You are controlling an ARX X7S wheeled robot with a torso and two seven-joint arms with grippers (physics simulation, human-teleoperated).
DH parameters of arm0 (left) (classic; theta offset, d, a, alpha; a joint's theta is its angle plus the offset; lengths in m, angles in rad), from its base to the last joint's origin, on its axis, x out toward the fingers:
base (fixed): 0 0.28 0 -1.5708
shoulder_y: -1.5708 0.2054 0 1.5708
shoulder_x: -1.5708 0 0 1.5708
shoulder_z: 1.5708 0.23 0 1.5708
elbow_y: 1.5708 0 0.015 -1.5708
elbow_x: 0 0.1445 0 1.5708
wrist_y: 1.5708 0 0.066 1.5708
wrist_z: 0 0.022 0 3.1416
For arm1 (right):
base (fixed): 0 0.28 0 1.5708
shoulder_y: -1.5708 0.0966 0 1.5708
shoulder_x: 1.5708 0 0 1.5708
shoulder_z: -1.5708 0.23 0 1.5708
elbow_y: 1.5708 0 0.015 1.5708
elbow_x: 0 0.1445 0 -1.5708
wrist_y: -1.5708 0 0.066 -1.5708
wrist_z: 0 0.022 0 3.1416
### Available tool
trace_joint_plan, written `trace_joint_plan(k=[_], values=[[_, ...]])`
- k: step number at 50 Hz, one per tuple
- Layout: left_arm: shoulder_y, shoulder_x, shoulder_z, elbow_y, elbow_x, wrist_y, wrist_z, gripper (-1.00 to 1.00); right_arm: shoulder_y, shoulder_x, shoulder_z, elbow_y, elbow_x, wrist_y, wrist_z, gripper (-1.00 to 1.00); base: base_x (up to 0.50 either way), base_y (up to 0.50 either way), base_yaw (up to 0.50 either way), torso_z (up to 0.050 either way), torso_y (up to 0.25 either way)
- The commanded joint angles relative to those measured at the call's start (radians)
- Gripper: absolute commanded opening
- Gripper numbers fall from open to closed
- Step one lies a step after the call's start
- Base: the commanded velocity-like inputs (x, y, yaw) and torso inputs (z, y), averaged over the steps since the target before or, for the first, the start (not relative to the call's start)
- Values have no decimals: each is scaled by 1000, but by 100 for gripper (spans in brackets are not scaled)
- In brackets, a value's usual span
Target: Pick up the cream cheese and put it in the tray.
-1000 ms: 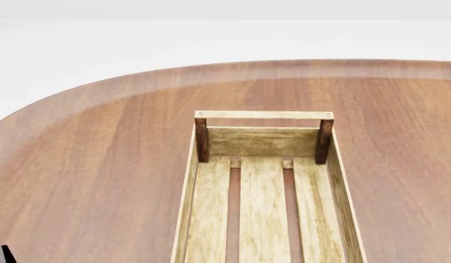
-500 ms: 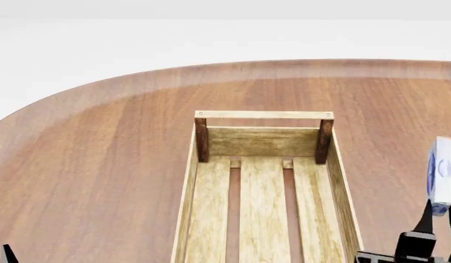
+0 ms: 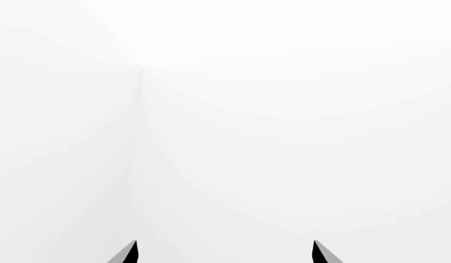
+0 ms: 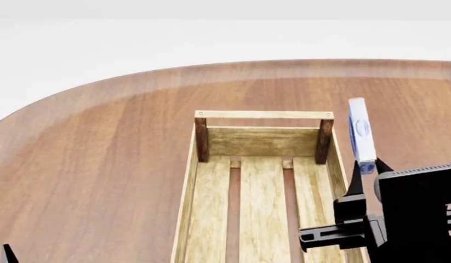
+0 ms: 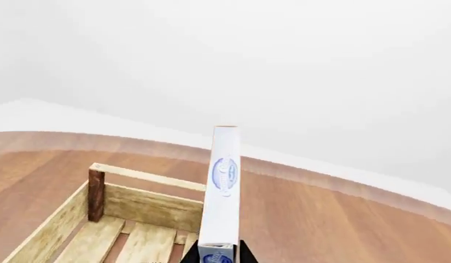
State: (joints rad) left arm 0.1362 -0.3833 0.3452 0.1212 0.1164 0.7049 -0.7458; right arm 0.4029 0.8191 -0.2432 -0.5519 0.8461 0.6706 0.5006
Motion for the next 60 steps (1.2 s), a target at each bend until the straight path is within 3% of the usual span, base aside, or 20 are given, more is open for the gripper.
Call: trace_joint_plan(k=[1, 25, 60], values=[[-1, -1, 2, 0, 2, -2, -4, 100, 119, -22, -115, 43, -86, 29, -109, -100, 0, 0, 0, 0, 0], [-3, -4, 2, 0, 8, -1, -14, 100, 264, -57, -252, 81, -116, 80, -271, -100, 0, 0, 0, 0, 1], [-7, -5, 6, -5, 25, -1, -28, 100, 247, -97, -162, 251, 99, 49, -425, -100, 0, 0, 0, 0, 1]])
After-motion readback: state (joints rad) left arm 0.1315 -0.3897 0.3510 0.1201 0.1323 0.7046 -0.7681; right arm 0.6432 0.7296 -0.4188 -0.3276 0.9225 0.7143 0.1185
